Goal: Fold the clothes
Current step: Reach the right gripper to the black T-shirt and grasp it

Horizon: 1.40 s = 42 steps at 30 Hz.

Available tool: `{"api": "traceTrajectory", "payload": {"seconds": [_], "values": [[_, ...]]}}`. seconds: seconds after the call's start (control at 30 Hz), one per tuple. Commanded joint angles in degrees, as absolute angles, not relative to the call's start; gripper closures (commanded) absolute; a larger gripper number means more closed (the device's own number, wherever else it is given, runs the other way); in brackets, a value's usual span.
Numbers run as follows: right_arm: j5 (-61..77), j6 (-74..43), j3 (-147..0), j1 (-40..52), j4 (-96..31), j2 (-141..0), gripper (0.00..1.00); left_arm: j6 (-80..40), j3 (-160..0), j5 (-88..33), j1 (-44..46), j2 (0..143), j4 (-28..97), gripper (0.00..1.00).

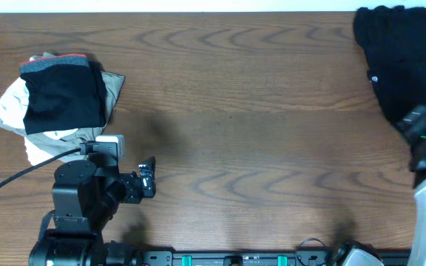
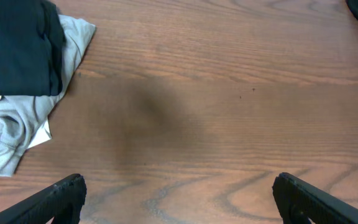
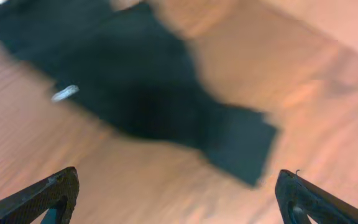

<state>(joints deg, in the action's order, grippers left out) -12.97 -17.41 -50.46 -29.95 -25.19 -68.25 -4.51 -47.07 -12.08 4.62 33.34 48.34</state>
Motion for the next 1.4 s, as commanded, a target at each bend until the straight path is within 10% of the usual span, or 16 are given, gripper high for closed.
{"api": "traceTrajectory", "payload": {"seconds": [0.0,0.63,0.73,0.87,1.37], "values": [[-12.8,-18.4,-51.4,-37.2,-24.6,-72.7,0.02,-4.8,-48.0,-12.7,4.8,33.4,48.4,0.02],[-1.9,-16.9,-51.4,-45.4,-10.2,-101.3,0.09,-4.8,-48.0,-12.7,4.8,33.4,48.8,0.02],[-1.8,-17.3,-51.4,-45.4,-9.6,-103.9,0.31,-4.8,-48.0,-12.7,4.8,33.4,48.8,0.02],[1.4,-17.3,-51.5,-45.4,-9.5,-104.1,0.99,-4.8,-48.0,-12.7,4.8,33.4,48.8,0.02],[27.7,-15.8,-61.1,-29.1,-23.3,-69.9,0.99,-4.8,-48.0,-12.6,4.8,33.4,48.6,0.02]]}}
